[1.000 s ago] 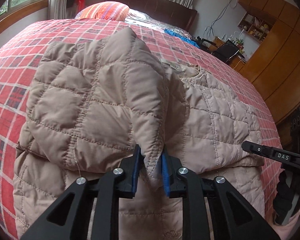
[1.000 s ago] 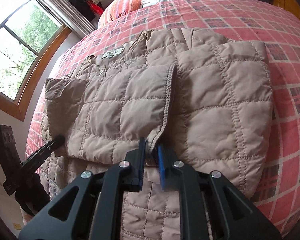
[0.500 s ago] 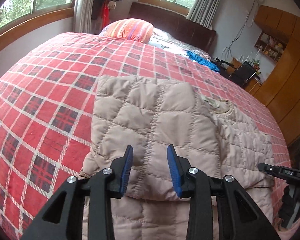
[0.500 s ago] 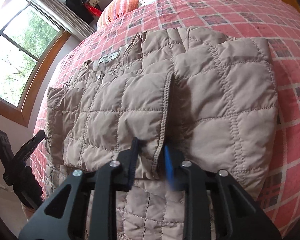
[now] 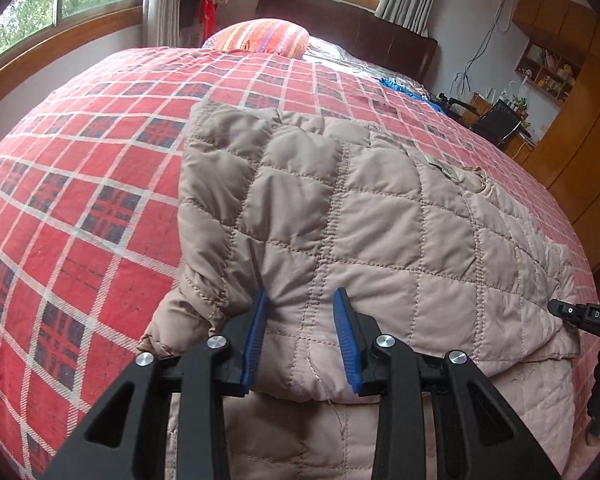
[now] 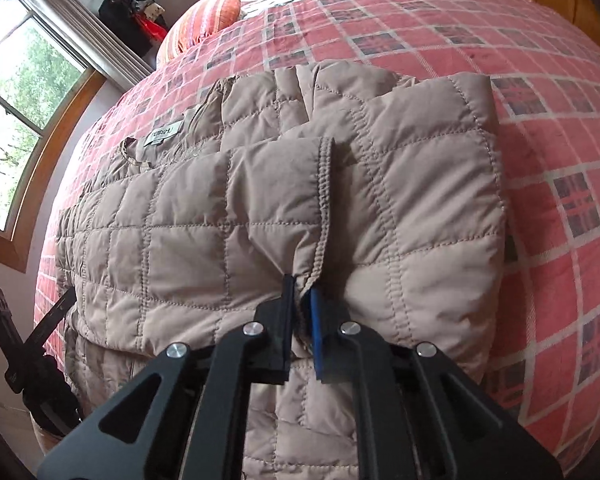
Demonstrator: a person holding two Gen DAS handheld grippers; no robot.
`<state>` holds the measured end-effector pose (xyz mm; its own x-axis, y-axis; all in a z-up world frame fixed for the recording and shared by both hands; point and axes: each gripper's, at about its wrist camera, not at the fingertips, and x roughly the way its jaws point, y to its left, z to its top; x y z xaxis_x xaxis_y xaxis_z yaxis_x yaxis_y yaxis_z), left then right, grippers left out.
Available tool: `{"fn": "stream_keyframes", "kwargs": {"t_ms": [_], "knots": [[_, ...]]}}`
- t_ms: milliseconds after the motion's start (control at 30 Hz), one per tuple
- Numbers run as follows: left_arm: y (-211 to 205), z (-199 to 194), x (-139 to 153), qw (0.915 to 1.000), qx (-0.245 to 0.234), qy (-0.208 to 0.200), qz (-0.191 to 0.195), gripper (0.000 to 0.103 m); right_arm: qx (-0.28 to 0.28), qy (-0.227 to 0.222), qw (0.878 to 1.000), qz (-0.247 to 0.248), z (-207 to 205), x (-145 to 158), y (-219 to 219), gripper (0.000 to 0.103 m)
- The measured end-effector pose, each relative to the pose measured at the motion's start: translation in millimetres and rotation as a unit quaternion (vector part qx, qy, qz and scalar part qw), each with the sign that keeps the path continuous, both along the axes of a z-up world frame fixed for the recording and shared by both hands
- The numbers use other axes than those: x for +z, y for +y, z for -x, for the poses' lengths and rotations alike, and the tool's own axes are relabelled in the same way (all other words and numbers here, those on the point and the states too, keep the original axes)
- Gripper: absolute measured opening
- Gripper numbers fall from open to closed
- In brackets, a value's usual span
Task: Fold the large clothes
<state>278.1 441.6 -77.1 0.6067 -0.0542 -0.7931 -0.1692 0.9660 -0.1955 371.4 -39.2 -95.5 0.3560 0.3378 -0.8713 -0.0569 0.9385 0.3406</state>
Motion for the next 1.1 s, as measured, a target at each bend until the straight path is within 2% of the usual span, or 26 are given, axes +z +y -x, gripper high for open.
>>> {"fn": "stream_keyframes", "kwargs": {"t_ms": [100, 133, 200, 300, 433, 567, 700, 900, 967, 1000, 1100], "knots": [[0, 6, 14, 1.0000, 0.006, -0.003, -0.007, 0.035, -0.012, -0.020, 0.999, 0.021, 10, 19, -6, 0.017], [0, 9, 22, 0.9998, 0.008, -0.014, -0.008, 0.036, -0.020, -0.035, 0.999, 0.027, 13, 28, -11, 0.024], [-5, 14, 40, 0.9990, 0.007, -0.040, -0.019, 0.038, -0.029, -0.060, 0.997, 0.026, 19, 49, -16, 0.024], [-26, 10, 56, 0.9978, -0.013, -0.054, -0.037, 0.041, 0.007, -0.062, 0.998, -0.006, 20, 62, -1, 0.024], [-57, -13, 48, 0.9967, -0.035, -0.035, -0.064, 0.041, 0.037, -0.042, 0.998, 0.023, 12, 52, 32, 0.024], [-67, -29, 27, 0.9953, -0.036, -0.013, -0.089, 0.041, 0.036, -0.017, 0.998, 0.040, 4, 31, 38, 0.024], [-58, -41, 3, 0.9962, -0.041, 0.018, -0.074, 0.047, 0.025, 0.009, 0.998, 0.053, -11, 4, 36, 0.019], [-55, -44, -7, 0.9964, -0.051, 0.020, -0.064, 0.049, 0.023, 0.009, 0.998, 0.052, -16, -9, 37, 0.018], [-56, -44, -6, 0.9963, -0.049, 0.022, -0.068, 0.049, 0.021, 0.006, 0.999, 0.046, -14, -5, 37, 0.019], [-56, -42, -2, 0.9962, -0.045, 0.024, -0.070, 0.049, 0.023, 0.002, 0.999, 0.036, -9, 0, 36, 0.022], [-48, -19, 20, 0.9976, -0.038, 0.017, -0.055, 0.049, 0.054, -0.034, 0.997, -0.040, 23, 29, 18, 0.024]]}}
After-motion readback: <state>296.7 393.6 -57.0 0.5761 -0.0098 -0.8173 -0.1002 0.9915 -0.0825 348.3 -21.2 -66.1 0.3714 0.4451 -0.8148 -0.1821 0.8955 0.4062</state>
